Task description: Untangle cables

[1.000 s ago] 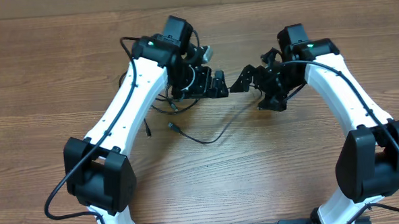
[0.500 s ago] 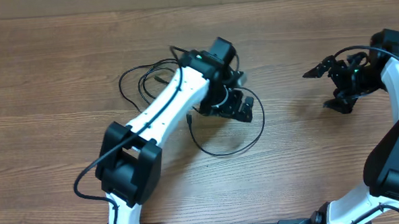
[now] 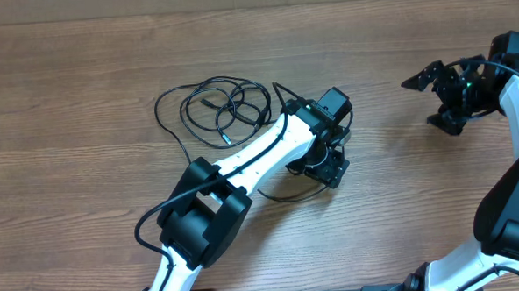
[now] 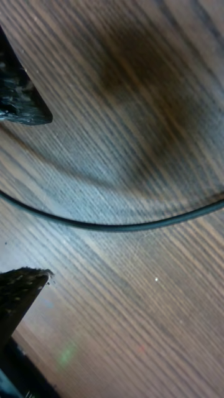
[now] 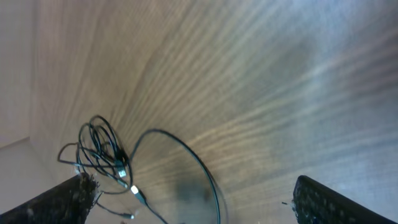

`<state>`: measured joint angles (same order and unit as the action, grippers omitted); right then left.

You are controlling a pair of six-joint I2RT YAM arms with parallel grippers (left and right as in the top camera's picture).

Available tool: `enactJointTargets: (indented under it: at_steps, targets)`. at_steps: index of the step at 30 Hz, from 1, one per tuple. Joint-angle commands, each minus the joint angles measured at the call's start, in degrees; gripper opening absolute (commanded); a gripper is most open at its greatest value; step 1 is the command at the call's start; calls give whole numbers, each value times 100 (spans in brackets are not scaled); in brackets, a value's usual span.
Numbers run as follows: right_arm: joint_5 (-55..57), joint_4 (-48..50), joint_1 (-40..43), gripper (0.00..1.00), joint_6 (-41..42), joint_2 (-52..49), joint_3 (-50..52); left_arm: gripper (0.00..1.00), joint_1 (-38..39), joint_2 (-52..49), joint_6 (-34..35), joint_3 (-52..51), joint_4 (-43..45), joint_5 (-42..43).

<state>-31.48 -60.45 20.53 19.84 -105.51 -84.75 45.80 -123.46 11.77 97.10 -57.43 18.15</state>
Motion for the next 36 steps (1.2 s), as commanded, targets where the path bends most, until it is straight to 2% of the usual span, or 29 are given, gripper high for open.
enactJointTargets:
  at_steps: [1,10,13,15,17,19,20,21,23,26,28,36]
  targets:
    - [-7,168,0,100,-22,-4,-79,75,195,-98,-48,-85,2,219]
    - [-7,212,0,100,-22,-4,-79,68,341,-208,68,-214,177,-74]
    - [-7,212,0,100,-22,-4,-79,55,358,-299,70,-214,216,-79]
    - [-7,210,0,100,-22,-4,-79,30,337,-299,295,-212,286,-74]
    - [-7,212,0,100,-22,-4,-79,17,330,-299,437,-212,289,-76]
    - [-7,212,0,100,-22,-4,-79,18,330,-299,433,-212,284,-76]
    - [-7,212,0,100,-22,-4,-79,14,330,-299,435,-212,286,-76]
    - [-7,212,0,100,-22,-4,-79,4,328,-299,435,-208,284,-74]
    - [-7,212,0,100,-22,-4,-79,4,295,-295,531,-13,107,-24]
    - [-7,210,0,100,-22,-4,-79,4,168,-197,691,857,-494,214]
    - [-7,212,0,100,-22,-4,-79,4,48,37,682,1888,-931,507]
    - [-7,210,0,100,-22,-4,-79,4,-131,1034,647,3585,-968,741]
